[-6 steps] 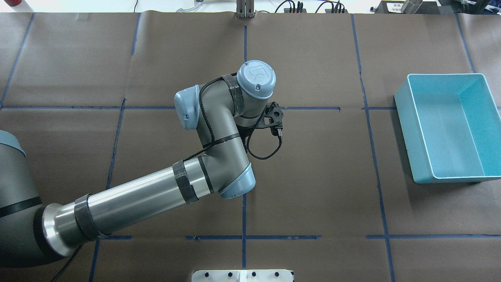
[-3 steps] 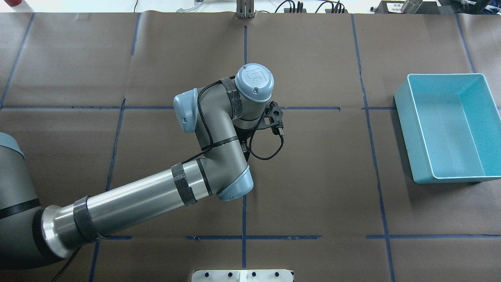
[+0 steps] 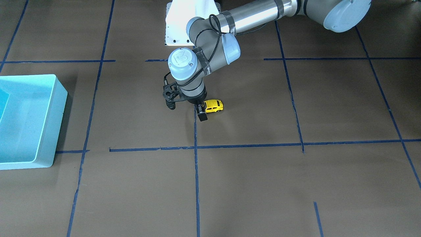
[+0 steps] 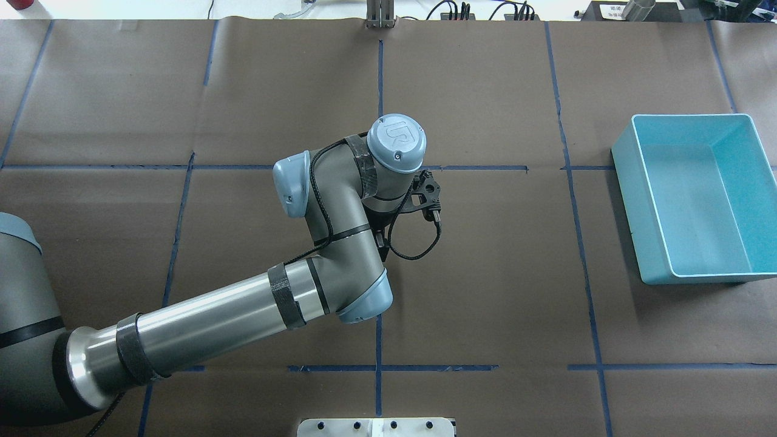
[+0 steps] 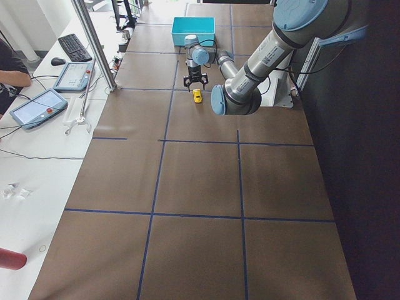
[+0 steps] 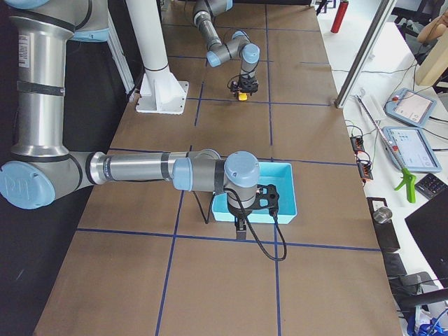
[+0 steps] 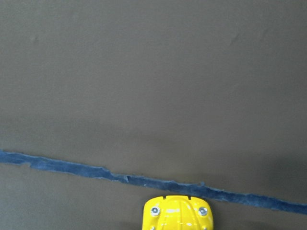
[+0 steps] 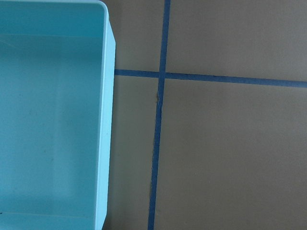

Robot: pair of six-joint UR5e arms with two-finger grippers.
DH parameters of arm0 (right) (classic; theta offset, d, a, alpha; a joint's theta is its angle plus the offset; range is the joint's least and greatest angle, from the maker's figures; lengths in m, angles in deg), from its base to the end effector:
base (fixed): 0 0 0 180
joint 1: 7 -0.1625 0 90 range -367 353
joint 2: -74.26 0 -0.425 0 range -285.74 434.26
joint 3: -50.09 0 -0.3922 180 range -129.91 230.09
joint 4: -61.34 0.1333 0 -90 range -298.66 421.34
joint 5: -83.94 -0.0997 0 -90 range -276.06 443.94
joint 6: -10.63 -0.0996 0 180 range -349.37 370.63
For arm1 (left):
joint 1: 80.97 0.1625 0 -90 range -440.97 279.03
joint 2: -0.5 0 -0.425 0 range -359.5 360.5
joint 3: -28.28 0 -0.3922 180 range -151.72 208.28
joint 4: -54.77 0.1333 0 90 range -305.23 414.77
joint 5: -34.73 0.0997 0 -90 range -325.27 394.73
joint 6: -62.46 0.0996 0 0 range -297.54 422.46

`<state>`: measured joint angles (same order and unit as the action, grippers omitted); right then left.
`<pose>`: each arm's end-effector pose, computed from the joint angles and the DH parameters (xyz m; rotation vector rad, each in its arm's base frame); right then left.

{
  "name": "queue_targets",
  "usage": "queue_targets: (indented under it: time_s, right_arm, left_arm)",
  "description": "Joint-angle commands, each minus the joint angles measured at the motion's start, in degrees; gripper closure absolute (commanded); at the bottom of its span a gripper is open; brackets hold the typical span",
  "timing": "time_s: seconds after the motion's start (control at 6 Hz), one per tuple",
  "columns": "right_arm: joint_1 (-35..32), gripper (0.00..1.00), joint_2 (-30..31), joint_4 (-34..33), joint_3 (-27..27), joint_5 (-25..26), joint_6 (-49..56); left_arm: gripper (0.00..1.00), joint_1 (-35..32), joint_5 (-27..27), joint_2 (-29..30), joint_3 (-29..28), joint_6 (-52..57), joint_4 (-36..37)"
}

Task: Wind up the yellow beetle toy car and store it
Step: 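Lower the left gripper onto the car's roof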

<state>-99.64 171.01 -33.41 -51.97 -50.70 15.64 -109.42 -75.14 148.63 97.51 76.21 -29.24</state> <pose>0.0836 -0.4376 0.6181 0.0612 -0.7768 -0.0431 0.6618 -0.4717 0.1770 0.3890 0.5736 1.3608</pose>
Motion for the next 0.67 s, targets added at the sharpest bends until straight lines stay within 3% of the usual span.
queue_targets:
  time_s: [0.0,0.17,0.5]
  right_arm:
    - [0.00,0.00,0.01,0.00,0.02,-0.01,0.00]
    - [0.00,0.00,0.01,0.00,0.02,-0.01,0.00]
    - [0.00,0.00,0.01,0.00,0.02,-0.01,0.00]
  left_arm:
    - [0.64,0.41,0.01,-0.39,-0.06,0.48,-0.54]
    - [0.86,0.06,-0.08,-0.12,0.21,0.57,-0.63]
    - [0.89,-0.12,-0.52,0.14,3.61,0.84,-3.16]
